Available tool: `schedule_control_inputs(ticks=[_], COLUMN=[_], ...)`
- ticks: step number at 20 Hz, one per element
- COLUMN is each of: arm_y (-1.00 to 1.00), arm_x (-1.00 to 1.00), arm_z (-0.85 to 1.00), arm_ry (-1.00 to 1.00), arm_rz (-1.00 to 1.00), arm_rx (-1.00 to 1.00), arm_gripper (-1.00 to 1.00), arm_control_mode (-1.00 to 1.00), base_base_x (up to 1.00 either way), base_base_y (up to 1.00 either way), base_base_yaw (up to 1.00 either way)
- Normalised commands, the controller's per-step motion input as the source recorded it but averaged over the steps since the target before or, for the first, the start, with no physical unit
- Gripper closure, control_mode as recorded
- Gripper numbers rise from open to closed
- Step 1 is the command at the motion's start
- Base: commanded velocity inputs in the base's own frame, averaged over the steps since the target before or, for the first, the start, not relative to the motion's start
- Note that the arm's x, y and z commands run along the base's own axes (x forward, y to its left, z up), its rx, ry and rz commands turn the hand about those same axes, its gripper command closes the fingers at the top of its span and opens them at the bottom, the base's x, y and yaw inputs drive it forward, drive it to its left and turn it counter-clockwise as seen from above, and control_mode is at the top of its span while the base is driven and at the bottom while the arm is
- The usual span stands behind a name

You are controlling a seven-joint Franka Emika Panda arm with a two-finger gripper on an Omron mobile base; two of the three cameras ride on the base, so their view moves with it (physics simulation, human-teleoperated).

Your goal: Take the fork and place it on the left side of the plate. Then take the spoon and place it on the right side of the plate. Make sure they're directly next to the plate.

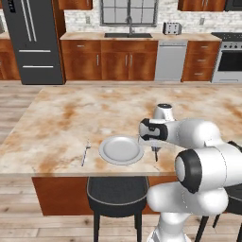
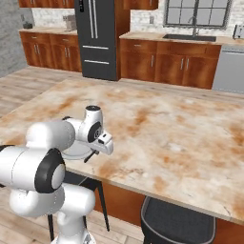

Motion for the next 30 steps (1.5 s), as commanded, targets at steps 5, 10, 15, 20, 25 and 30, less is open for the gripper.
schedule_control_inputs(ticks=[5, 10, 15, 20, 25, 30], arm_y=[-0.05, -0.08, -0.06, -0.01, 0.00, 0.00], arm_x=[0.25, 0.26, 0.20, 0.05, 0.01, 0.09], arm_z=[-0.25, -0.20, -0.24, -0.23, -0.22, -0.12], arm_ry=[0.14, 0.01, 0.00, 0.00, 0.00, -0.07], arm_rz=[0.00, 0.00, 0.00, 0.00, 0.00, 0.00], arm_rx=[0.01, 0.00, 0.00, 0.00, 0.01, 0.04], arm_gripper=[1.00, 1.00, 1.00, 1.00, 1.00, 1.00], arm_control_mode=[-1.00, -1.00, -1.00, -1.00, -1.00, -1.00], base_base_x=[0.00, 0.00, 0.00, 0.00, 0.00, 0.00], base_base_y=[0.00, 0.00, 0.00, 0.00, 0.00, 0.00], base_base_yaw=[0.00, 0.00, 0.00, 0.00, 0.00, 0.00])
